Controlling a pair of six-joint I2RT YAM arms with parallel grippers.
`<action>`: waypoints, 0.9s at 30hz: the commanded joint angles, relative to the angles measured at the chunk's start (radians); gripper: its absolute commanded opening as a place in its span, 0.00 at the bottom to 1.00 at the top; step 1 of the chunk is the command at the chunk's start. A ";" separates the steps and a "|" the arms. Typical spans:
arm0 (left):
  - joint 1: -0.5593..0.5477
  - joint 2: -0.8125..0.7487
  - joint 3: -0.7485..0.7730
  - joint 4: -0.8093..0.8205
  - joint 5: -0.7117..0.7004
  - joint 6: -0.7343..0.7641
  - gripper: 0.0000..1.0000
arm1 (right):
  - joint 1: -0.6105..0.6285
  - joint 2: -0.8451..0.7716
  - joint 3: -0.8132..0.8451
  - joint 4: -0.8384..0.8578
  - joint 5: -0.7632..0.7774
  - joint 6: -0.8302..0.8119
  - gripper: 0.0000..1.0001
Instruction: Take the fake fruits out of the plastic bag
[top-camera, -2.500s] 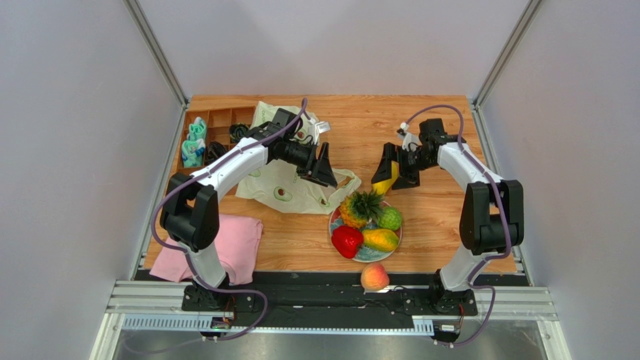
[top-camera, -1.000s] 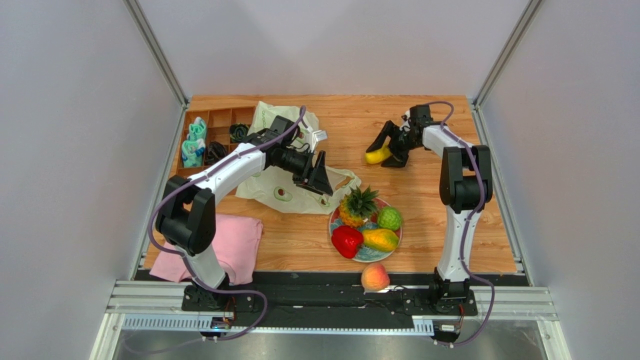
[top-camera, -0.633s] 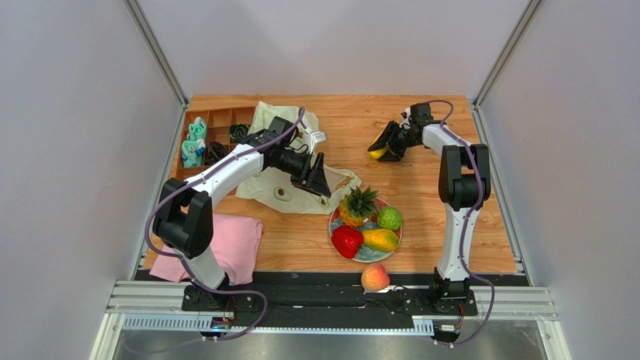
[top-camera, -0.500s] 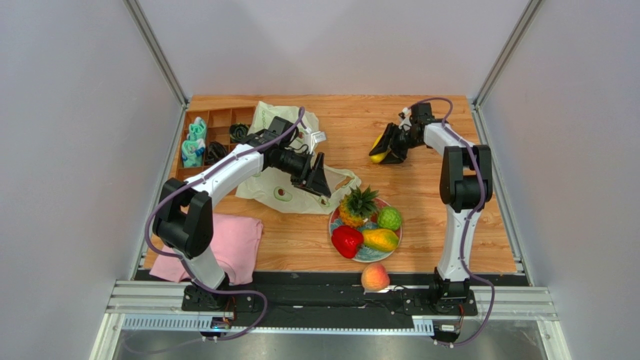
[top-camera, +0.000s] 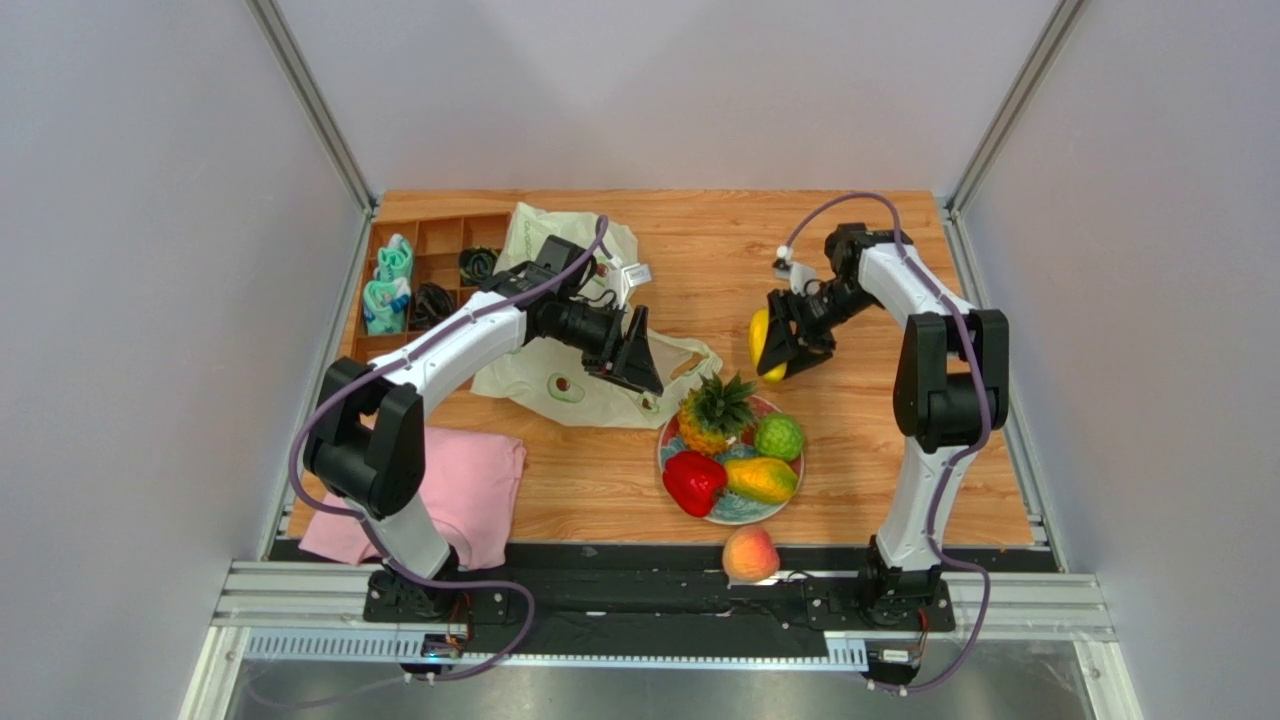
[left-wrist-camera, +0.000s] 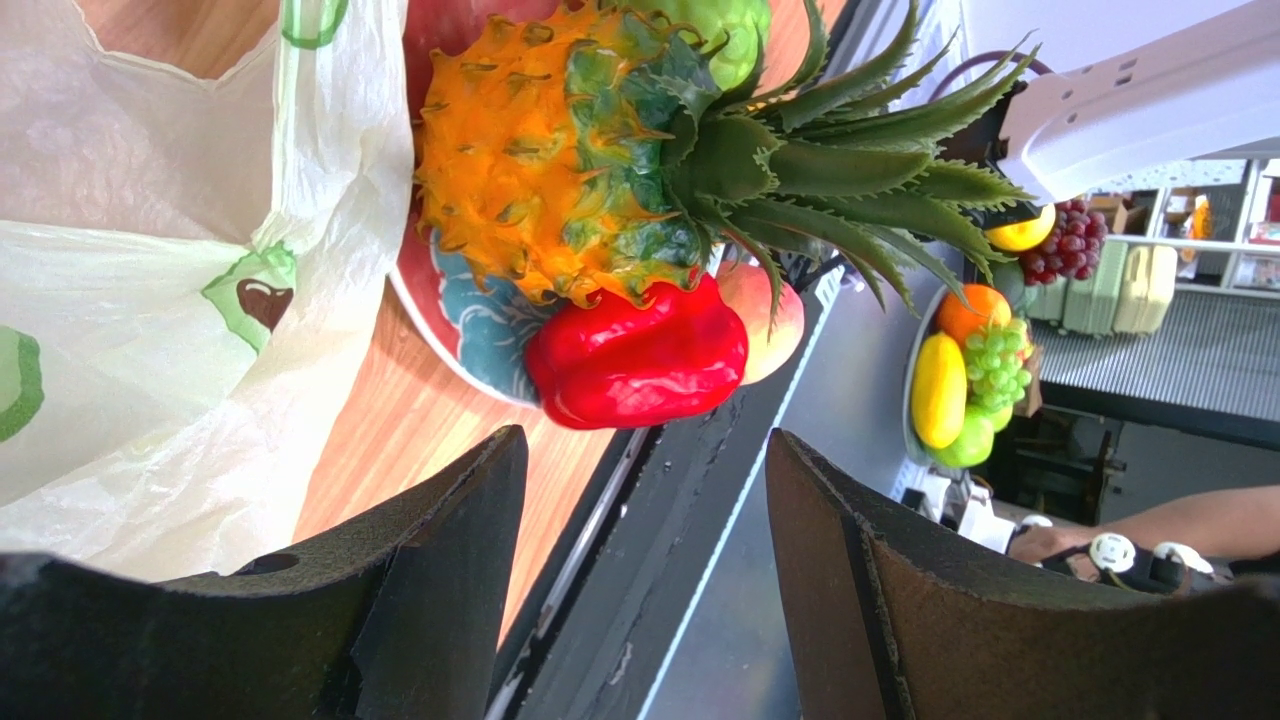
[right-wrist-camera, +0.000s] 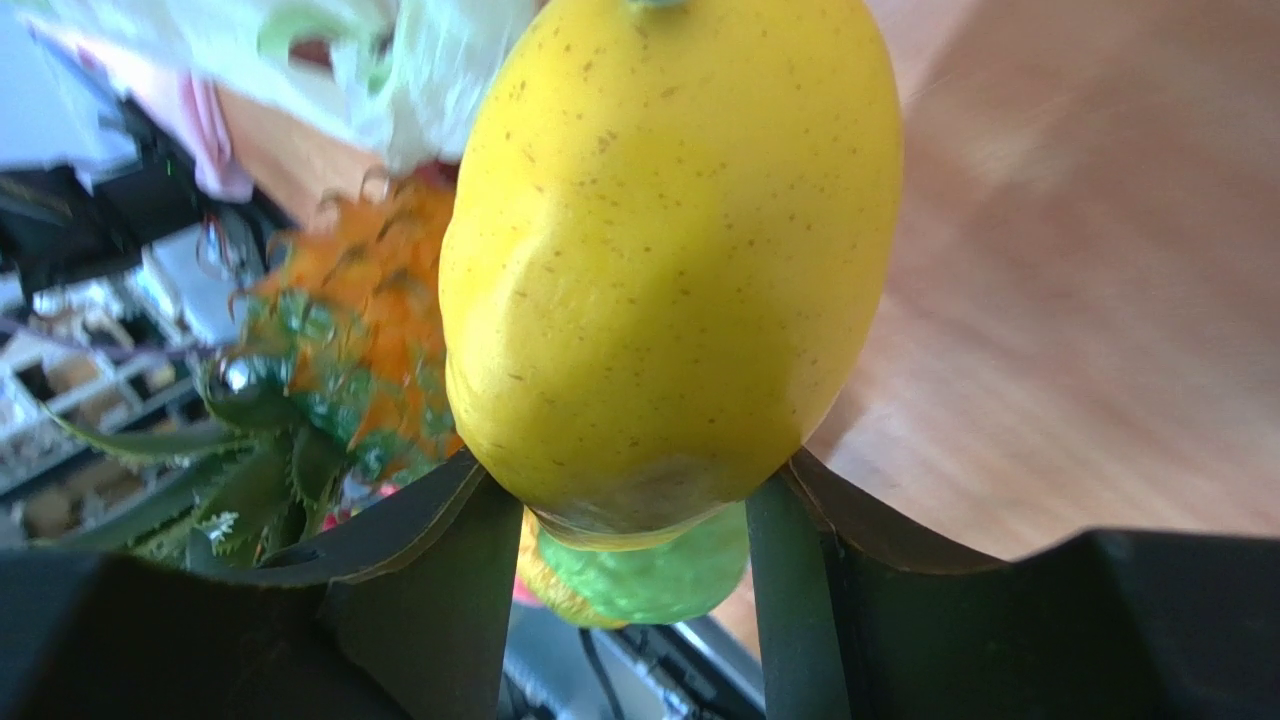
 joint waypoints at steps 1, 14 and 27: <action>0.005 -0.033 0.004 0.027 0.023 -0.004 0.68 | 0.061 -0.020 -0.019 -0.130 -0.057 -0.130 0.34; 0.005 -0.027 0.004 0.031 0.020 0.001 0.68 | 0.094 0.050 -0.016 -0.197 0.001 -0.165 0.41; 0.005 0.010 0.026 0.042 0.038 -0.017 0.68 | 0.101 0.053 -0.024 -0.257 0.036 -0.215 0.66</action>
